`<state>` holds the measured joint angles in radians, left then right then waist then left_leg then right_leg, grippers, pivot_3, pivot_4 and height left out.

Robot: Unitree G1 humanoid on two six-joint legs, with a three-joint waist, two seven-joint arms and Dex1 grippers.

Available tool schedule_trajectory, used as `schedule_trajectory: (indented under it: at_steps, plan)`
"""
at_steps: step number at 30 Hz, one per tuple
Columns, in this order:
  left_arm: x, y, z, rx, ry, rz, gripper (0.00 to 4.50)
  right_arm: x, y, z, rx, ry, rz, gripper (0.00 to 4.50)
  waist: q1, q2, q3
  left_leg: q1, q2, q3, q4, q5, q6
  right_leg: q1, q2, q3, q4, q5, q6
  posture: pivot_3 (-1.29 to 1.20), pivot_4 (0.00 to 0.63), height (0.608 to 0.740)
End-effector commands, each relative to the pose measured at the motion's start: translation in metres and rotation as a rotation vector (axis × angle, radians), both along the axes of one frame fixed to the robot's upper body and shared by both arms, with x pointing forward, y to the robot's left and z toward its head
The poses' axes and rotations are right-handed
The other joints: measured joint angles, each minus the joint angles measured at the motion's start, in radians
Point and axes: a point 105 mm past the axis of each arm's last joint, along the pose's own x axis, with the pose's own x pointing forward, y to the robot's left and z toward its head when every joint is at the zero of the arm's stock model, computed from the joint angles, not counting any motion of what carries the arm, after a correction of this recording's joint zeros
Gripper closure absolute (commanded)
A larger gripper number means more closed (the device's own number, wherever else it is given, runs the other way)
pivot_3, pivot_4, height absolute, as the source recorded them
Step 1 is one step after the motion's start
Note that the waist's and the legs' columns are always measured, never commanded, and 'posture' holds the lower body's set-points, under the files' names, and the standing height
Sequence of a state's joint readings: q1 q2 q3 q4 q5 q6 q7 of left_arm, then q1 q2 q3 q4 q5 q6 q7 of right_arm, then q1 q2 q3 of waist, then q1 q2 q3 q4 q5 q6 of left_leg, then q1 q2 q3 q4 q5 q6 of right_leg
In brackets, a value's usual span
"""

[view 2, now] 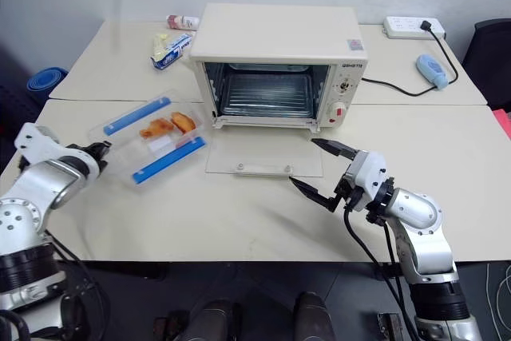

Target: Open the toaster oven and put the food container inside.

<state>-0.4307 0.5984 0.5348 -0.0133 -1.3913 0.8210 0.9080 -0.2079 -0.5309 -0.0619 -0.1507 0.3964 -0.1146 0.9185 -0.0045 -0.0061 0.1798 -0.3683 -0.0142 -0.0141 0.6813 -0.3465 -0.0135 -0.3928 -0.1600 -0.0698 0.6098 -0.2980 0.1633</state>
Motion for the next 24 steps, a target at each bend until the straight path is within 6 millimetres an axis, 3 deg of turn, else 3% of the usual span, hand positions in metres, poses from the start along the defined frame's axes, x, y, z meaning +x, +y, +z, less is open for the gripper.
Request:
schedule_trajectory:
  at_steps: [1, 5, 9, 13, 19, 24]
  plan:
    - [-0.007, 0.025, 0.037, 0.112, -0.073, -0.019, 4.08, -0.003, -0.004, 0.011, 0.003, -0.052, -0.017, 0.0, 0.001, -0.001, 0.0, 0.0, 0.0, 0.0, 0.0, 0.0, 0.0, 0.0, 0.001, 0.0, 0.0, 0.0, 0.0, 0.0, 0.15, 0.74]
    - [-0.011, 0.028, 0.05, 0.351, 0.001, -0.22, 4.13, 0.0, -0.011, 0.01, 0.005, -0.045, -0.055, 0.0, 0.004, -0.001, 0.001, -0.002, 0.0, 0.002, 0.0, 0.0, 0.0, 0.0, 0.001, 0.0, -0.001, 0.0, 0.0, 0.0, 0.15, 0.74]
    - [-0.011, 0.016, 0.061, 0.332, -0.022, -0.361, 4.13, 0.002, -0.021, 0.009, 0.009, -0.039, -0.105, 0.0, 0.01, -0.001, 0.001, -0.001, 0.0, 0.002, 0.0, 0.0, 0.0, 0.001, 0.0, -0.001, -0.002, 0.0, 0.0, 0.0, 0.15, 0.74]
    - [-0.013, -0.039, 0.07, 0.371, -0.023, -0.667, 4.13, -0.003, -0.036, 0.001, -0.025, -0.017, -0.155, 0.0, 0.009, -0.001, 0.001, -0.002, 0.0, 0.001, 0.0, 0.0, 0.0, 0.001, 0.0, -0.001, -0.002, 0.0, 0.0, 0.0, 0.15, 0.74]
    - [0.005, -0.102, 0.074, 0.324, -0.103, -0.808, 4.13, -0.009, -0.06, -0.004, -0.034, 0.001, -0.261, 0.0, 0.006, -0.001, 0.001, -0.001, 0.001, 0.0, 0.0, 0.0, -0.001, 0.001, 0.0, -0.001, -0.001, 0.0, 0.0, 0.0, 0.15, 0.74]
    - [0.029, -0.153, 0.072, 0.287, -0.128, -0.866, 4.13, -0.018, -0.066, -0.008, -0.034, 0.022, -0.303, 0.0, 0.008, -0.001, 0.001, -0.002, 0.0, 0.001, 0.001, 0.0, -0.001, 0.001, 0.0, -0.001, -0.001, 0.0, 0.0, 0.0, 0.15, 0.74]
